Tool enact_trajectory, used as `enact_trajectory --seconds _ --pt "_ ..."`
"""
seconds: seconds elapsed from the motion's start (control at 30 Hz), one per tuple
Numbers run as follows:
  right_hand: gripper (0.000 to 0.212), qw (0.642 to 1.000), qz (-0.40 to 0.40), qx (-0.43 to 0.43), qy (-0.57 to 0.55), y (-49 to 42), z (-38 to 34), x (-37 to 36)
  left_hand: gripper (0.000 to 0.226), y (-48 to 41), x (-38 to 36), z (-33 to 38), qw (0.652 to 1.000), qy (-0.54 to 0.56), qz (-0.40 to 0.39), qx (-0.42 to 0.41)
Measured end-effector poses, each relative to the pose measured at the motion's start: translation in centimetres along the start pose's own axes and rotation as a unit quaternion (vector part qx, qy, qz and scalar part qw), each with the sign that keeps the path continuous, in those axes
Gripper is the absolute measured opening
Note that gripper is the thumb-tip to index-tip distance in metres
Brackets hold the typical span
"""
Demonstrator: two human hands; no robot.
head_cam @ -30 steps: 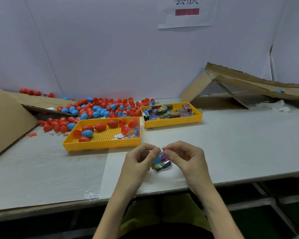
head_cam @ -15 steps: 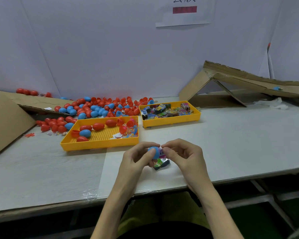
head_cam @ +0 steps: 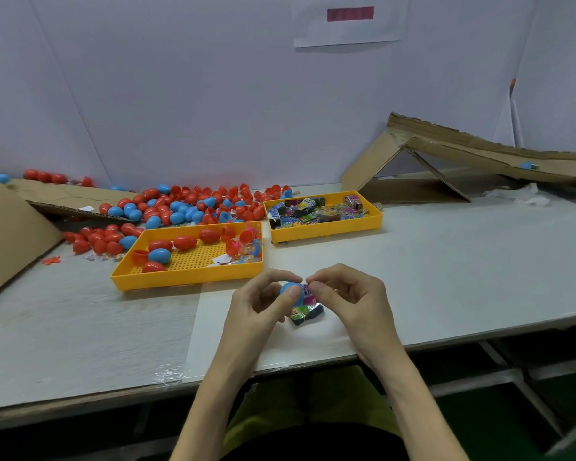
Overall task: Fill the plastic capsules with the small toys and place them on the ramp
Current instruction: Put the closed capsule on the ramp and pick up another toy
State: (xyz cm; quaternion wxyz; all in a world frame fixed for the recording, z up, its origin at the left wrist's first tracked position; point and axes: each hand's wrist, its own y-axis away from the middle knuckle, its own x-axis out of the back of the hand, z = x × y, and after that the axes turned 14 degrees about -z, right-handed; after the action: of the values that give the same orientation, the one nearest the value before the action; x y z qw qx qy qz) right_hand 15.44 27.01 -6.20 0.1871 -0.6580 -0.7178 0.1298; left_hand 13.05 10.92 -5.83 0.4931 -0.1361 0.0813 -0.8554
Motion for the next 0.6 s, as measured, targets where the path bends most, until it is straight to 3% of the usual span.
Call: enact_trajectory --seconds 0.6 --pt "0.010 1.000 0.005 -0.001 -0.030 -0.01 -0.15 -0.08 0.027 -0.08 0.19 -0.50 1.000 -0.014 0.008 0.007"
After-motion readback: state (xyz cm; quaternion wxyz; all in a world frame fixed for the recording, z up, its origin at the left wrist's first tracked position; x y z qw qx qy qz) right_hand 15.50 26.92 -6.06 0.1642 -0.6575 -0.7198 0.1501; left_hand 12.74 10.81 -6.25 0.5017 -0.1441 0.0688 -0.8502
